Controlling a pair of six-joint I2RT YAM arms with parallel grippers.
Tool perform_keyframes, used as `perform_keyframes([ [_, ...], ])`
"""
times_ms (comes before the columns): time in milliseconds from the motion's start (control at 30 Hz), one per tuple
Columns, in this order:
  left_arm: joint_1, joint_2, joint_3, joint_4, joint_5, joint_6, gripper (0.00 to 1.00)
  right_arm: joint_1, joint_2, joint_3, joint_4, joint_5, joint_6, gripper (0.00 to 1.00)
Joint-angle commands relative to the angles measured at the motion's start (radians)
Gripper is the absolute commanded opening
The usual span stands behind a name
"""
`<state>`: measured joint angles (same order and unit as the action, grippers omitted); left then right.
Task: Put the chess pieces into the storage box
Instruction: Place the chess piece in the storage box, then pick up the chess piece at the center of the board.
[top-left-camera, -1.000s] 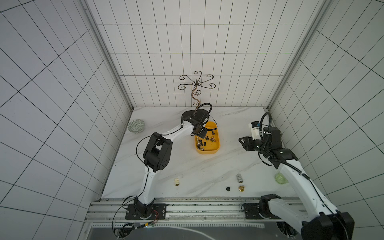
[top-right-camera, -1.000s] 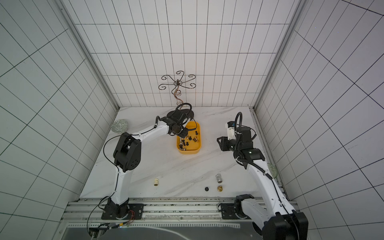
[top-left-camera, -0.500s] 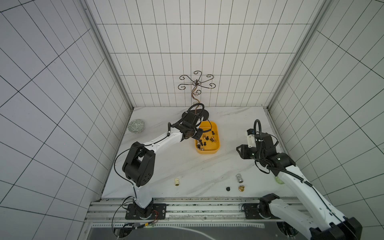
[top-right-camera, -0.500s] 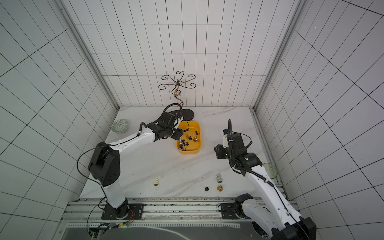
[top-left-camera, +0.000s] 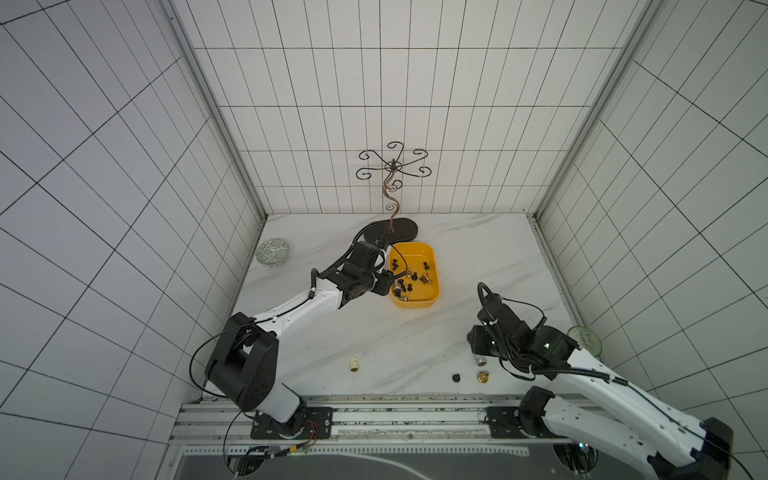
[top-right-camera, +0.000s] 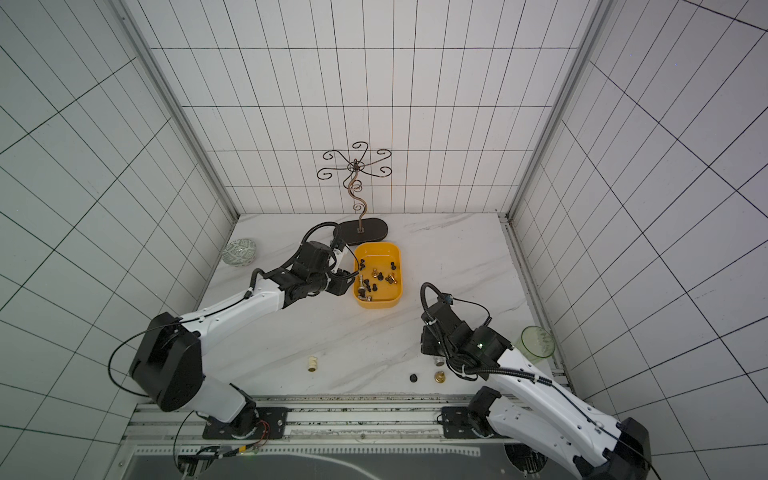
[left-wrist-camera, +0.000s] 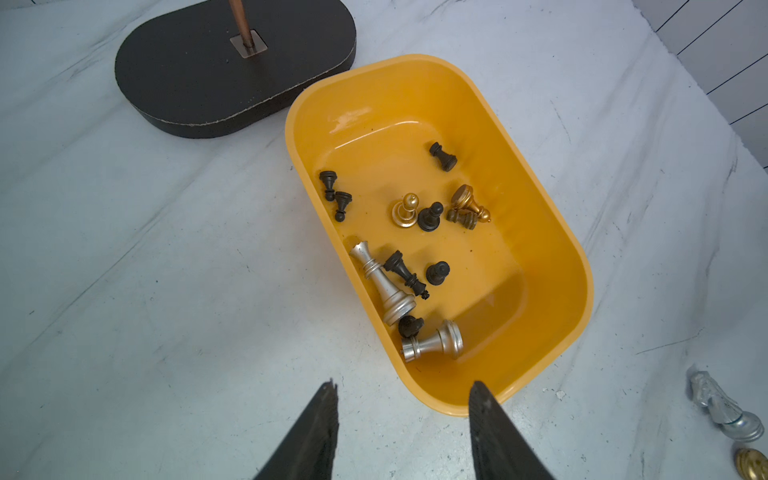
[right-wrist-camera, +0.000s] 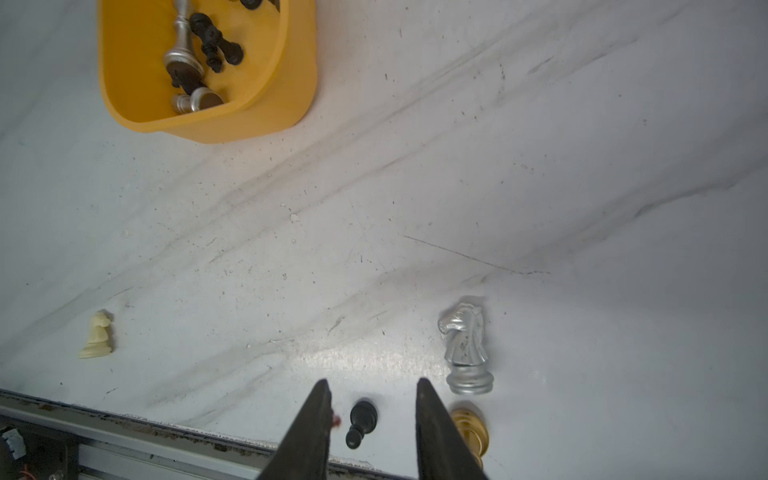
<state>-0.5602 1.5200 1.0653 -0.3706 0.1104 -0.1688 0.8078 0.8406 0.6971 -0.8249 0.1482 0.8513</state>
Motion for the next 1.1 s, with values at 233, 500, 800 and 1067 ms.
perform_keyframes([
  [233,0.003,-0.047,-0.069,0.060,0.029,-0.052,0.50,0.157,-0.020,-0.075,-0.196,0.085,0.273,0.35],
  [500,0.003,-0.053,-0.078,0.060,0.042,-0.058,0.51,0.206,0.053,-0.041,-0.201,0.033,0.319,0.37],
  [800,0.004,-0.046,-0.120,0.087,0.086,-0.072,0.51,0.217,-0.011,-0.054,-0.222,-0.007,0.445,0.38],
  [1067,0.002,-0.036,-0.143,0.109,0.153,-0.063,0.51,0.231,-0.011,-0.073,-0.160,-0.020,0.452,0.39],
])
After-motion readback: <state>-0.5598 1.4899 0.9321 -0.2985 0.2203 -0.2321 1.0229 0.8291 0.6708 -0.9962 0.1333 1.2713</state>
